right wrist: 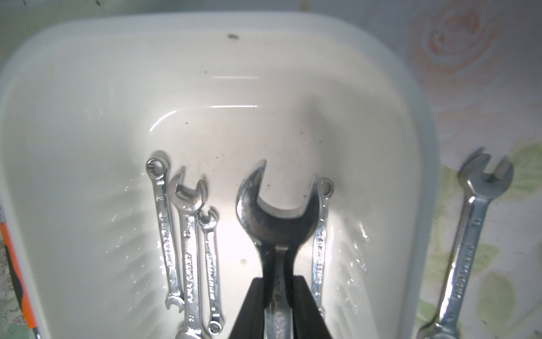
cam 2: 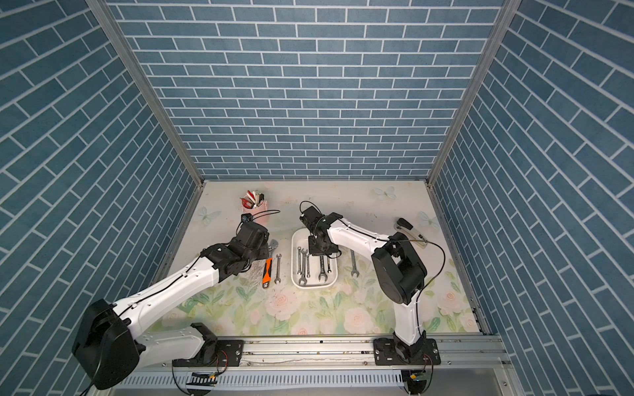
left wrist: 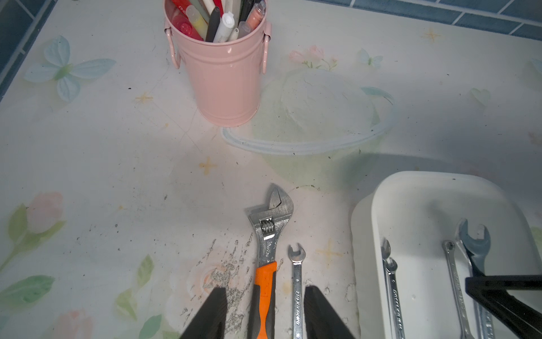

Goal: Take out the wrench from the storage box
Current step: Pick up the wrench from the storage box, then place the wrench at the center of the board.

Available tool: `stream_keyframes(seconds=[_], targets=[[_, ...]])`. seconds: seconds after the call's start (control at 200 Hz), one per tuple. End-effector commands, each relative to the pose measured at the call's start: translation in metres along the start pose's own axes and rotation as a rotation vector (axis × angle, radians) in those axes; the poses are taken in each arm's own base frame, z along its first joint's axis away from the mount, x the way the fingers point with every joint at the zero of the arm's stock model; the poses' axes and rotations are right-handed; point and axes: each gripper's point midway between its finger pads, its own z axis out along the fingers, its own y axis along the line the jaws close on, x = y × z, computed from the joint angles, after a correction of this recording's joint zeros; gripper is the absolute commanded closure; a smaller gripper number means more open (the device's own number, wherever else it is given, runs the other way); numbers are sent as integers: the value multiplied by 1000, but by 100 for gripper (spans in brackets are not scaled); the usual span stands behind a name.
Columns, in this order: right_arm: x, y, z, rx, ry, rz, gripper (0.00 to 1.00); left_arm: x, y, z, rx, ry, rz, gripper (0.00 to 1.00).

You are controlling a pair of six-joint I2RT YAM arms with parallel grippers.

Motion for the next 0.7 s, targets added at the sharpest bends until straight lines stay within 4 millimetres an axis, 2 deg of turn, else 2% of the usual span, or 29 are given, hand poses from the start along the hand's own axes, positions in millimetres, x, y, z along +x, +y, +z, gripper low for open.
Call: stream_keyframes(seconds=[0.0, 0.135, 0.425, 0.545, 0.695], targets=[[-6, -12, -26, 20, -28, -22, 90, -1, 2, 1, -11, 6, -11, 51], [-17, -19, -46, 12, -62, -13, 90, -2, 1, 1, -11, 7, -11, 51], [-33, -52, -85, 8, -127, 29, 90, -3, 1, 0, -11, 7, -14, 51], [-32, -69, -89, 22, -133, 32, 90, -3, 1, 0, -13, 10, -13, 51], [-25, -94, -81, 37, -121, 41, 90, -4, -1, 0, -8, 15, -15, 51]])
